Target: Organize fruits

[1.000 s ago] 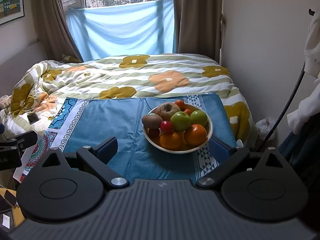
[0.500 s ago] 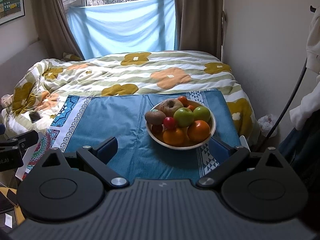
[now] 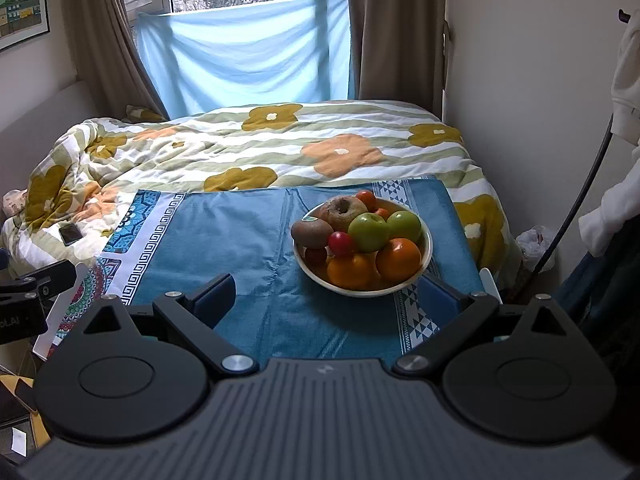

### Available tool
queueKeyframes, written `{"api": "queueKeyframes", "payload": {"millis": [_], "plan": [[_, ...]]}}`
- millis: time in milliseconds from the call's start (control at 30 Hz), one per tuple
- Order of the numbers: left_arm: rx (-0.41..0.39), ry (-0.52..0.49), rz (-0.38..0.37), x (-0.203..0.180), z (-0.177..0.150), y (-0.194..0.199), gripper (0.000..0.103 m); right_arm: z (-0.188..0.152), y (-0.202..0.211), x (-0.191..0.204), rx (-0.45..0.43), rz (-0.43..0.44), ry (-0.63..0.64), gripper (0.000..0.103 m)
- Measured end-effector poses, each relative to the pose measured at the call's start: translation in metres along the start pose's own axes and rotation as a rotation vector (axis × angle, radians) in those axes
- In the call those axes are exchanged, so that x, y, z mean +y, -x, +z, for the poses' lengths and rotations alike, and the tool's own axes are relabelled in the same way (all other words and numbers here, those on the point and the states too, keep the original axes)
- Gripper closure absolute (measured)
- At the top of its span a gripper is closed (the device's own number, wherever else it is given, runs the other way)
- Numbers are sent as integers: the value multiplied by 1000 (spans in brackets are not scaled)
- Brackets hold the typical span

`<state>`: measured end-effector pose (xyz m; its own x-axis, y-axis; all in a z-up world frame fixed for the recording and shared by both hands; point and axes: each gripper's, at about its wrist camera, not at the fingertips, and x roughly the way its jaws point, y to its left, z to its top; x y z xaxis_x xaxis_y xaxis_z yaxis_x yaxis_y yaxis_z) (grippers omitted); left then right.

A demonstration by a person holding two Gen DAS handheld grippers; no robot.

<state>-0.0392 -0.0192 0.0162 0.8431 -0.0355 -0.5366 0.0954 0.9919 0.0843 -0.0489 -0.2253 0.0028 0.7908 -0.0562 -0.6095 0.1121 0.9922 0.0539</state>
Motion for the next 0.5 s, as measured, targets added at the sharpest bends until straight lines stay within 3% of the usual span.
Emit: {"api": "queueKeyframes", "payload": {"millis": [500], "plan": [[-17,-13,13,-5,0,1,0,3,-1,-6,5,14,-3,0]]}}
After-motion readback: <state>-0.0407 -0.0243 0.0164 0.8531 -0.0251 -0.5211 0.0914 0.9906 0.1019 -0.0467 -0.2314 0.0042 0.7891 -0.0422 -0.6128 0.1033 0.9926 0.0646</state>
